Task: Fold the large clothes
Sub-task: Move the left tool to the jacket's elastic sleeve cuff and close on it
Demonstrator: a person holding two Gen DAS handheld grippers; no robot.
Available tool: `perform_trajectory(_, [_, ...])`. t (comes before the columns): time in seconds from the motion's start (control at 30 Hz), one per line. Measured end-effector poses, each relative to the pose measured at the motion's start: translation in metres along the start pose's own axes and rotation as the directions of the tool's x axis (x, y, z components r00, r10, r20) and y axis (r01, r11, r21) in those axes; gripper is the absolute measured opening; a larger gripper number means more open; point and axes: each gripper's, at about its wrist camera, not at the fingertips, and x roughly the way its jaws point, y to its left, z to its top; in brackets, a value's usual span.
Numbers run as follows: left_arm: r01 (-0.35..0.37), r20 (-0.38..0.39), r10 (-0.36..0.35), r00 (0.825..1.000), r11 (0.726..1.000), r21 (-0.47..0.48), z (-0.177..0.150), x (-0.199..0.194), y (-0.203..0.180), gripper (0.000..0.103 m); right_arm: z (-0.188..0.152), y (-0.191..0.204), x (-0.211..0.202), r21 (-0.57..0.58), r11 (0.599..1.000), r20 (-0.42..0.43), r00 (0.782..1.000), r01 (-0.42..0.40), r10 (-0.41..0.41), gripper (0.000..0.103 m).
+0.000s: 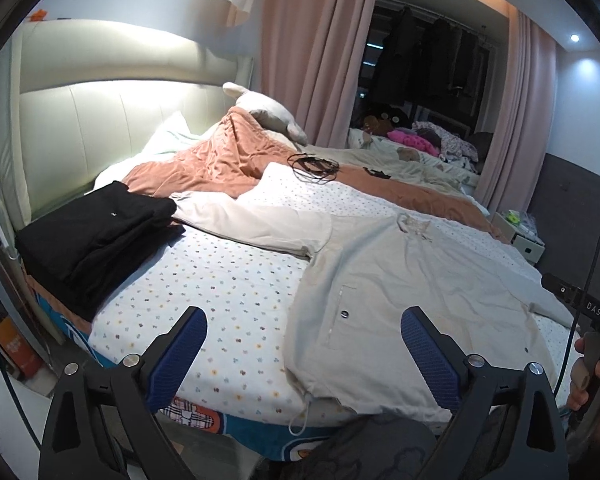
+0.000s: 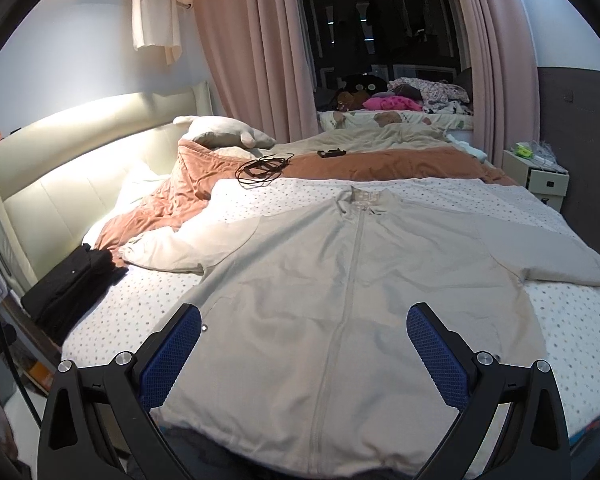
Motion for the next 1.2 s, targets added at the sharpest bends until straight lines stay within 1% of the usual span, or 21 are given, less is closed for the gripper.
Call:
perform_trajectory(0.37, [-0.070,-0.067,0.065,0.996,0.994,-0.080,0.032,0.073,0.030,0.093,0.036,0.021,0.093,0.004,1.000,-0.032,0.999,-0.017,0.017,0.103])
perform_trajectory(0.5, [-0.103,-0.088,0.093,0.992,0.988,-0.114,0.046,0.101,0.044,0.093,0.046,0.028,0.120,0.016,0.999,-0.046,0.998,-0.045,0.045,0.103])
perform_trajectory(0.67, [-0.125,-0.119,0.106,0.987,0.979,-0.159,0.060,0.137,0.064,0.093,0.056,0.039,0.162,0.045,0.995,-0.073,0.993,-0.089,0.092,0.103])
perform_trajectory(0.7, [-0.133,-0.128,0.112,0.985,0.977,-0.166,0.063,0.147,0.069,0.092,0.058,0.041,0.172,0.053,0.994,-0.082,0.992,-0.096,0.100,0.103])
perform_trajectory(0.8, [-0.144,-0.152,0.115,0.982,0.970,-0.195,0.072,0.173,0.083,0.085,0.062,0.049,0.199,0.066,0.993,-0.109,0.989,-0.093,0.100,0.103])
perform_trajectory(0.87, [-0.154,-0.171,0.118,0.978,0.964,-0.216,0.076,0.191,0.092,0.080,0.065,0.055,0.219,0.079,0.991,-0.130,0.985,-0.104,0.114,0.103])
perform_trajectory(0.9, [-0.160,-0.180,0.119,0.976,0.960,-0.228,0.078,0.200,0.097,0.080,0.065,0.057,0.226,0.081,0.991,-0.137,0.983,-0.110,0.120,0.103])
perform_trajectory(1.0, [-0.168,-0.207,0.116,0.971,0.952,-0.257,0.083,0.226,0.110,0.078,0.068,0.066,0.253,0.080,0.990,-0.168,0.977,-0.119,0.131,0.098])
perform_trajectory(1.07, [-0.182,-0.226,0.122,0.966,0.947,-0.266,0.086,0.244,0.117,0.074,0.068,0.069,0.267,0.087,0.988,-0.190,0.972,-0.127,0.141,0.095])
perform_trajectory(1.2, [-0.192,-0.255,0.119,0.960,0.940,-0.282,0.093,0.276,0.129,0.069,0.067,0.077,0.301,0.085,0.988,-0.245,0.958,-0.133,0.150,0.084])
